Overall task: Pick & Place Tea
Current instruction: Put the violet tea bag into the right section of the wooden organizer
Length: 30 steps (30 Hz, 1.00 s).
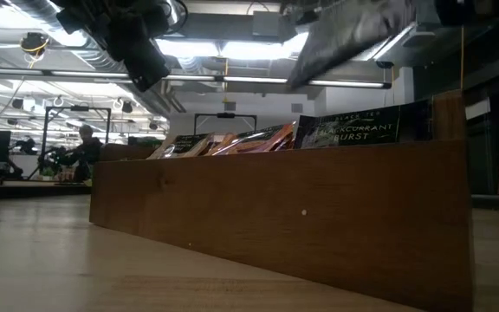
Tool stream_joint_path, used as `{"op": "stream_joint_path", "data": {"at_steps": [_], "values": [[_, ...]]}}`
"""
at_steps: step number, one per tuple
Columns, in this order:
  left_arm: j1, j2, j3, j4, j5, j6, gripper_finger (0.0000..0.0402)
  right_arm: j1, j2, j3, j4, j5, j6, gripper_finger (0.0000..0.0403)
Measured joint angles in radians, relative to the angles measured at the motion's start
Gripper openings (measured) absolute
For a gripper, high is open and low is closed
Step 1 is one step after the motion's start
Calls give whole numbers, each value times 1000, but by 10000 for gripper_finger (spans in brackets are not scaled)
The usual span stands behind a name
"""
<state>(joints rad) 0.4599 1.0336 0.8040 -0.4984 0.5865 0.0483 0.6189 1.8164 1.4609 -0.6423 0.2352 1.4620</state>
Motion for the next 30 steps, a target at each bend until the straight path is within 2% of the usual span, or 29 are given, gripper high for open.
{"op": "stream_joint_path", "data": {"at_steps": [6, 17, 30], "values": [[0, 0, 0, 0, -41, -8, 95, 0, 0, -106, 129, 0, 0, 3], [0, 0, 0, 1, -44, -8, 95, -1, 0, -174, 138, -4, 0, 4], [0, 0, 0, 2, -46, -8, 95, -2, 0, -173, 138, 33, -2, 59]]}}
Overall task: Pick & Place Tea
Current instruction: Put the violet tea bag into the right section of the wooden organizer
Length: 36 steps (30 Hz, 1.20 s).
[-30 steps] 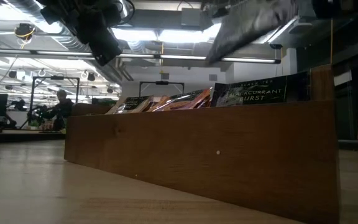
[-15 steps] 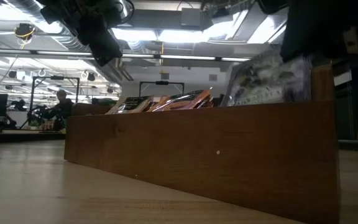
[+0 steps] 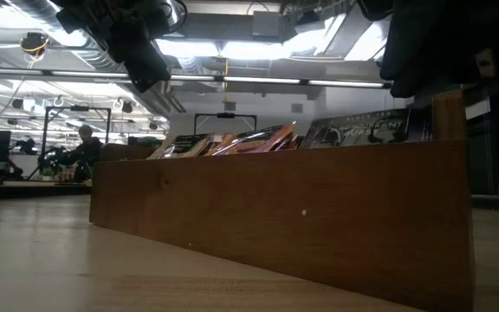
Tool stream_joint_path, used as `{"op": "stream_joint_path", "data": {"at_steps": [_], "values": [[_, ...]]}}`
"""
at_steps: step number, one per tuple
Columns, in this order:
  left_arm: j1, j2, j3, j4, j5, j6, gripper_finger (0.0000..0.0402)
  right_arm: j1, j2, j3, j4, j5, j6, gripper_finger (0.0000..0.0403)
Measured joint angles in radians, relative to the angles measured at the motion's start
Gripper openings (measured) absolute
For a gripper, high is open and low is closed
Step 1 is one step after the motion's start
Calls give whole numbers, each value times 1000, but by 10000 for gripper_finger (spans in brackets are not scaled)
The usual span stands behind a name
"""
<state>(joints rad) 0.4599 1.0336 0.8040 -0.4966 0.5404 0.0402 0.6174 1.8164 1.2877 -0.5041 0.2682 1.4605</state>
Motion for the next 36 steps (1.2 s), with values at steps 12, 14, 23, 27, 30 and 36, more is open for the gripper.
{"op": "stream_joint_path", "data": {"at_steps": [12, 14, 23, 27, 30, 36], "values": [[-5, 5, 0, 32, -2, -46, 95, -85, 0, 10, 55, 111, 27, 78], [-20, 14, 0, 53, -21, -44, 95, -108, -6, 10, 54, 149, 13, 78], [-146, 147, 0, 152, -154, -105, 95, -147, -187, -52, 56, 341, -199, 78], [-168, 218, 1, 194, -160, -157, 95, -193, -306, -216, 141, 290, -211, 77], [-180, 251, 1, 236, -157, -205, 95, -238, -391, -390, 324, 213, -234, 66], [-185, 286, 1, 330, -163, -225, 95, -332, -490, -656, 676, 57, -308, 38]]}}
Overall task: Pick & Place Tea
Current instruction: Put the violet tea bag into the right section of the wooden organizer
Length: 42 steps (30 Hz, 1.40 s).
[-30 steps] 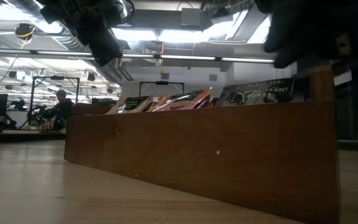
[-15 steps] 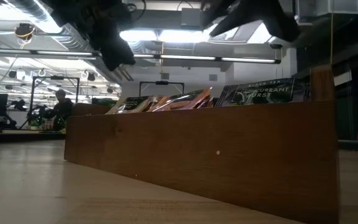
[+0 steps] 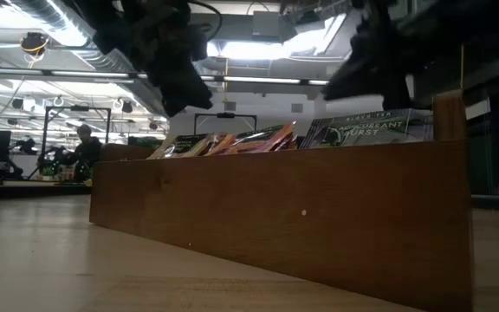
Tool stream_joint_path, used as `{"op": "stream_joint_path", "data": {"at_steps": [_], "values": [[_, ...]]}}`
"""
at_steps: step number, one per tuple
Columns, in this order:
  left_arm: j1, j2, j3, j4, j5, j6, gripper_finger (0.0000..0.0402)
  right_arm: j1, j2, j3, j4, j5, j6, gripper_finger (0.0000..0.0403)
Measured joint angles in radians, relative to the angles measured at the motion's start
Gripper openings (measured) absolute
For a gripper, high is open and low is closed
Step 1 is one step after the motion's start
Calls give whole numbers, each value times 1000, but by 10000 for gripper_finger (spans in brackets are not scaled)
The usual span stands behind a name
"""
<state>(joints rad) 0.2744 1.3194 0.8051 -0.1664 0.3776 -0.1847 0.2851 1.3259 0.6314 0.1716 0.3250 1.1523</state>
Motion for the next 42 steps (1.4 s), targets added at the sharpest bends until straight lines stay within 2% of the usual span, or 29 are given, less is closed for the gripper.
{"op": "stream_joint_path", "data": {"at_steps": [5, 12, 20, 27, 31, 42], "values": [[0, 16, 0, 80, -74, -103, 95, -74, -20, -80, 29, -49, -38, 30], [2, 17, 0, 104, -224, -309, 95, -176, -15, -89, 32, -63, -165, 29], [2, 17, 0, 129, -249, -508, 95, -259, -15, -89, 20, -147, -300, 29], [-12, 26, 0, 221, -254, -440, 95, -308, -15, -89, 20, -189, -324, 29], [-21, 69, 0, 218, -261, -401, 95, -341, -15, -89, 20, -200, -335, 29], [-19, 247, 0, 353, -308, -466, 95, -471, -14, -89, 19, -378, -230, 29]]}}
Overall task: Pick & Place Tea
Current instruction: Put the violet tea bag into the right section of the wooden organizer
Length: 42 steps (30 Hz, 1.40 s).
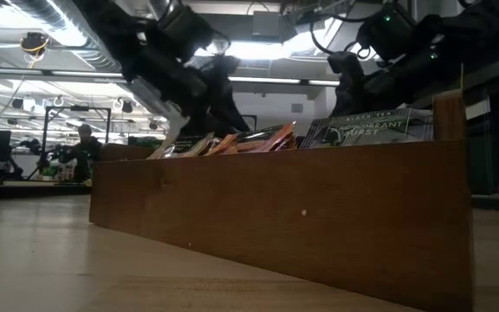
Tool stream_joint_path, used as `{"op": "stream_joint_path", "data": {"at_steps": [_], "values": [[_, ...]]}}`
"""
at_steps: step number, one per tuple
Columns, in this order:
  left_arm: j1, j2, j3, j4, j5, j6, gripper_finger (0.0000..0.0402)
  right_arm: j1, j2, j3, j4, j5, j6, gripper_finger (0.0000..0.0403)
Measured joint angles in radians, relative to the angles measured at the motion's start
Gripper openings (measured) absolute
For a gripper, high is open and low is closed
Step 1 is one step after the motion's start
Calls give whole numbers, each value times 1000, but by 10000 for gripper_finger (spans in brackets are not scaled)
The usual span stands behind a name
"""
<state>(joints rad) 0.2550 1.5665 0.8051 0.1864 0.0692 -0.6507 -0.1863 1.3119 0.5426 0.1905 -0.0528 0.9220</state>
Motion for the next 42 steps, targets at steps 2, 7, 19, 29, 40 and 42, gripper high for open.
{"op": "stream_joint_path", "data": {"at_steps": [2, 7, 19, 29, 40, 42], "values": [[0, 33, 0, 1, 0, -25, 91, -14, 2, 0, 0, -19, 18, 29], [-9, 101, 0, -1, 4, -43, 63, -21, 5, 0, -2, -29, 44, 29], [-11, 231, 0, 2, -3, -26, 5, -20, 86, 1, 81, -29, 124, 29], [-13, 338, 7, 60, 61, -35, 5, -20, 128, 2, 142, -28, 146, 29], [-11, 338, 3, 72, 62, -35, 3, -20, 189, 1, 117, -28, 174, 101], [-11, 338, 3, 72, 62, -35, 2, -20, 224, 2, 149, -23, 205, 129]]}}
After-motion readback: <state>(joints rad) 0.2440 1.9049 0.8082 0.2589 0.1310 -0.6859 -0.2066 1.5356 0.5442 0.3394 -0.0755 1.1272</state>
